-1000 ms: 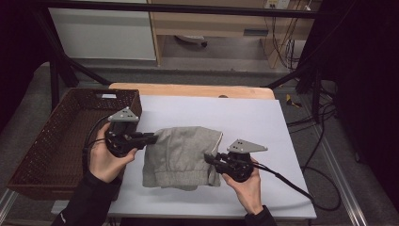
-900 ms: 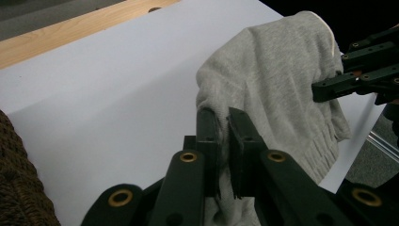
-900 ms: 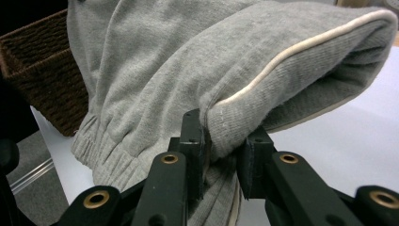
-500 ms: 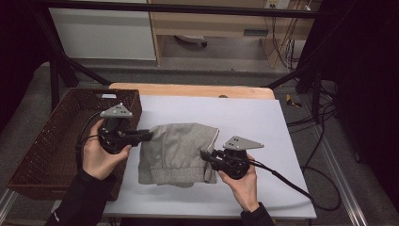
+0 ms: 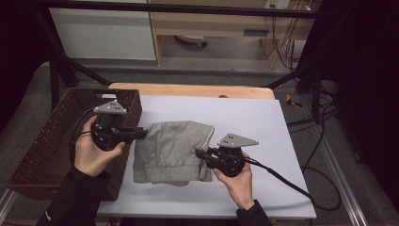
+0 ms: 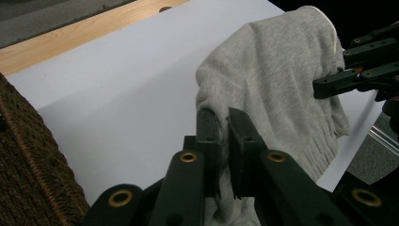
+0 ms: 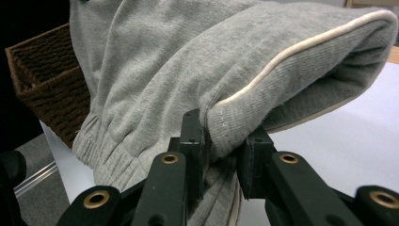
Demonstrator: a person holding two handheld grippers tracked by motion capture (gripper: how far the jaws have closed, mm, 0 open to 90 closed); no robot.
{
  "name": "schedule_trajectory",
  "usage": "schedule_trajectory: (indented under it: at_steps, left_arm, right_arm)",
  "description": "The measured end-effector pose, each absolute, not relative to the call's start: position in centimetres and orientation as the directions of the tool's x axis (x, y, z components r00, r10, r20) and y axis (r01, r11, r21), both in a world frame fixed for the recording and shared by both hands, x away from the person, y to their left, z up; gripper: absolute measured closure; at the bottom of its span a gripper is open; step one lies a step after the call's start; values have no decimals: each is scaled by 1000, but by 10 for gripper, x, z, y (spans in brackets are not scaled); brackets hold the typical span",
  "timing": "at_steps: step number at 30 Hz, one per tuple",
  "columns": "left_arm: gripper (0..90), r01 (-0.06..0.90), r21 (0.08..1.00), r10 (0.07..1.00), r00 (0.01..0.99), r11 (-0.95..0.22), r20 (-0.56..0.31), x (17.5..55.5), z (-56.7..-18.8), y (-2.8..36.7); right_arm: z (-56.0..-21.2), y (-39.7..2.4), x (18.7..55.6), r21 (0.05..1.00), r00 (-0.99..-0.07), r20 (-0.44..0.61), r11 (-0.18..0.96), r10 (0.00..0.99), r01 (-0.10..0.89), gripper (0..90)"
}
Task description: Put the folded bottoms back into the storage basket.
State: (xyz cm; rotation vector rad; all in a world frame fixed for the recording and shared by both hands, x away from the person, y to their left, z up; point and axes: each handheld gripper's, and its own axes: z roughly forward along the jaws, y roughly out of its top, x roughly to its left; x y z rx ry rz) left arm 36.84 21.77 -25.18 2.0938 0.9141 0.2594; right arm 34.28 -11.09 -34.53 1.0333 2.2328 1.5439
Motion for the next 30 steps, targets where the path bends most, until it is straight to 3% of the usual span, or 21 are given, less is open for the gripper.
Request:
schedule_trajectory:
  at_steps: [30]
  left_arm:
    - [840, 514, 756, 702, 705, -405, -103, 370, -221, 235]
  right_arm:
    - [-319, -89, 349, 908, -739, 168, 191, 652, 374, 750]
